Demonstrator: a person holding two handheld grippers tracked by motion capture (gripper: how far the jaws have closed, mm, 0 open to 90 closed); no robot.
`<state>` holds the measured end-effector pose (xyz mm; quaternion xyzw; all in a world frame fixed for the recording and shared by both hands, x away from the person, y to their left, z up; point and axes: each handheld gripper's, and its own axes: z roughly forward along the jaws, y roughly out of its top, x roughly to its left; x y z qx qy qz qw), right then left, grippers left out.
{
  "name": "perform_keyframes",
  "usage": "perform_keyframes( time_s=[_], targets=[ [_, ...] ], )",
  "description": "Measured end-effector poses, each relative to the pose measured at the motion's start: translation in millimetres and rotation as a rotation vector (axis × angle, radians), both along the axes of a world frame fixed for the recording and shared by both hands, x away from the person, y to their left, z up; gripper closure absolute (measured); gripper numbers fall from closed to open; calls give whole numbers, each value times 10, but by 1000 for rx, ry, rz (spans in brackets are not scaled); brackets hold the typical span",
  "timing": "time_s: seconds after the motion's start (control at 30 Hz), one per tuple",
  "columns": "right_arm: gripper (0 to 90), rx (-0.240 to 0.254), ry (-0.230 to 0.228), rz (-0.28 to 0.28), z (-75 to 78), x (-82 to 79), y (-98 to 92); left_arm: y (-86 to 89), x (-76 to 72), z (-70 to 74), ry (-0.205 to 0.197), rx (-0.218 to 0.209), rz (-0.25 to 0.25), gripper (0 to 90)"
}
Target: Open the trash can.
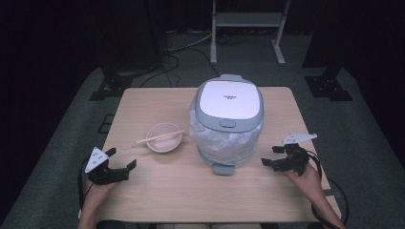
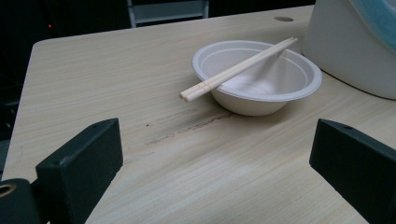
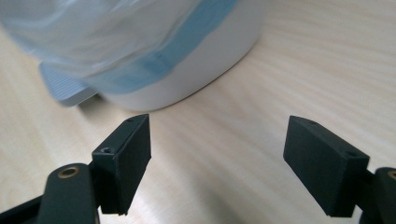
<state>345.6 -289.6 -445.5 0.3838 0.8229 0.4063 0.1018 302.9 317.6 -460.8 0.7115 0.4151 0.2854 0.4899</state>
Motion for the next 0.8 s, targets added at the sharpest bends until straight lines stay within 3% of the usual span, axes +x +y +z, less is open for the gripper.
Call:
perform_keyframes(
  time_s=[0.23,0.8],
  targets=[
    [254,6,19,63,-66,-170,104,-4,-1,1,-2,-1,0,18],
    [362,12,36,187,-113,-286,405,-3,-3,2,-2,-1,-1,19]
  ],
)
